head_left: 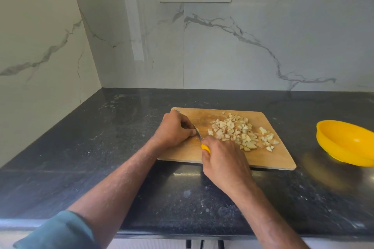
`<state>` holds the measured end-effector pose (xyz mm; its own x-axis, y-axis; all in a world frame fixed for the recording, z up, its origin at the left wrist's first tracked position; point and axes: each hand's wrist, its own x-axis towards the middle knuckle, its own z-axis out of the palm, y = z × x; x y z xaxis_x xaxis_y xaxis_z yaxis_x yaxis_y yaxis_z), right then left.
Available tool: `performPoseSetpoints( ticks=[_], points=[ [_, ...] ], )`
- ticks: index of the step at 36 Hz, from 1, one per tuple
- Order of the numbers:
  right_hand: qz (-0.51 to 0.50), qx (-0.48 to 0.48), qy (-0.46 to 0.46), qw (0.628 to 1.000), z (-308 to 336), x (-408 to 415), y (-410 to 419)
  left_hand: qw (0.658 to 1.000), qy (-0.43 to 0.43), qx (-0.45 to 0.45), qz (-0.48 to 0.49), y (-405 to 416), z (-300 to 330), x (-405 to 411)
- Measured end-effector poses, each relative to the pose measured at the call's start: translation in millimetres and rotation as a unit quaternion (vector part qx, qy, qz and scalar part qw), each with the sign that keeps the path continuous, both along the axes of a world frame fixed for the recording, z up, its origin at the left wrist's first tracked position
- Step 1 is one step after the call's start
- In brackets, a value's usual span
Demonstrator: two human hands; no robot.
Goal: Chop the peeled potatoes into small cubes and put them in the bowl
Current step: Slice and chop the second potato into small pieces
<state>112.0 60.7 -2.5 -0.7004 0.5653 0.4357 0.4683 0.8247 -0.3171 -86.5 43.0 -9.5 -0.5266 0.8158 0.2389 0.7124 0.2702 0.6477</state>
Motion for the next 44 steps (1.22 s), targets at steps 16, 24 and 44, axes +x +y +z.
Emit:
performPoseSetpoints(
  ticks=[16,24,44],
  points=[
    [-0.003,-0.010,0.027,1.000,-0.2,10.6,0.0,1.000,0.021,-0.002,0.023,1.7,-3.4,3.3],
    [-0.103,-0.003,0.037,0.994,0.2,11.7,4.2,1.000,0.021,-0.006,0.001,1.5,-1.1,5.5],
    [-0.150,-0.001,0.017,0.989,1.7,8.8,2.6,0.999,0.015,-0.005,-0.034,-1.2,2.8,8.7]
  ],
)
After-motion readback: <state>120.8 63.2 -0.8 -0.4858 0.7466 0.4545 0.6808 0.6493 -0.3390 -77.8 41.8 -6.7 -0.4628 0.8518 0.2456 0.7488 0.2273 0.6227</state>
